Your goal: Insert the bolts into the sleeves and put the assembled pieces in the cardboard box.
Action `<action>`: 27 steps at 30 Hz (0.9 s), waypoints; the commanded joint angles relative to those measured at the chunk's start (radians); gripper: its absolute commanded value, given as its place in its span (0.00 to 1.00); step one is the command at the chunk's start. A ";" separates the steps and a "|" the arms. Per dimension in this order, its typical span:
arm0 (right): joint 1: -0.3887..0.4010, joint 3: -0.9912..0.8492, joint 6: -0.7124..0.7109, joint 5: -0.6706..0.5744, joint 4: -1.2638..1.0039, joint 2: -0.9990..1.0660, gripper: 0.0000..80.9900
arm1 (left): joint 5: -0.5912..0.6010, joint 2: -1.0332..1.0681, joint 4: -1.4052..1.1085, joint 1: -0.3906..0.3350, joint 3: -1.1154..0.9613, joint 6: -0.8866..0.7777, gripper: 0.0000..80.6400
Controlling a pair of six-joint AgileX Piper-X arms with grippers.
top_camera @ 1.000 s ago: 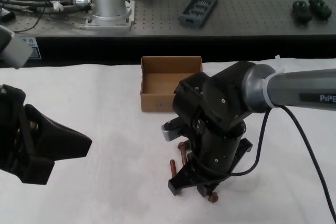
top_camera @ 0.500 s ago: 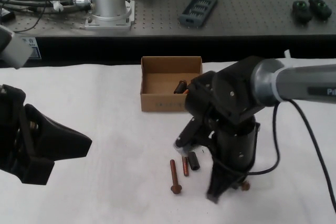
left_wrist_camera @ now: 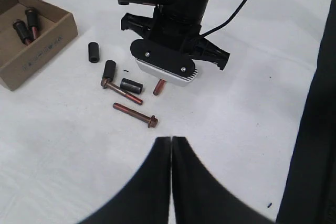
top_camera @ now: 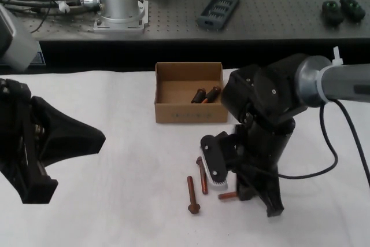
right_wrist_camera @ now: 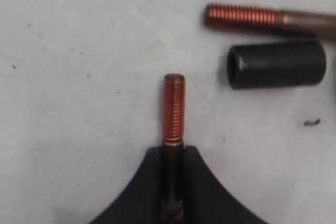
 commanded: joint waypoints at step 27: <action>-0.080 -0.007 -1.274 -0.047 -0.034 0.001 0.04 | 0.003 -0.008 -0.054 0.001 -0.002 0.275 0.01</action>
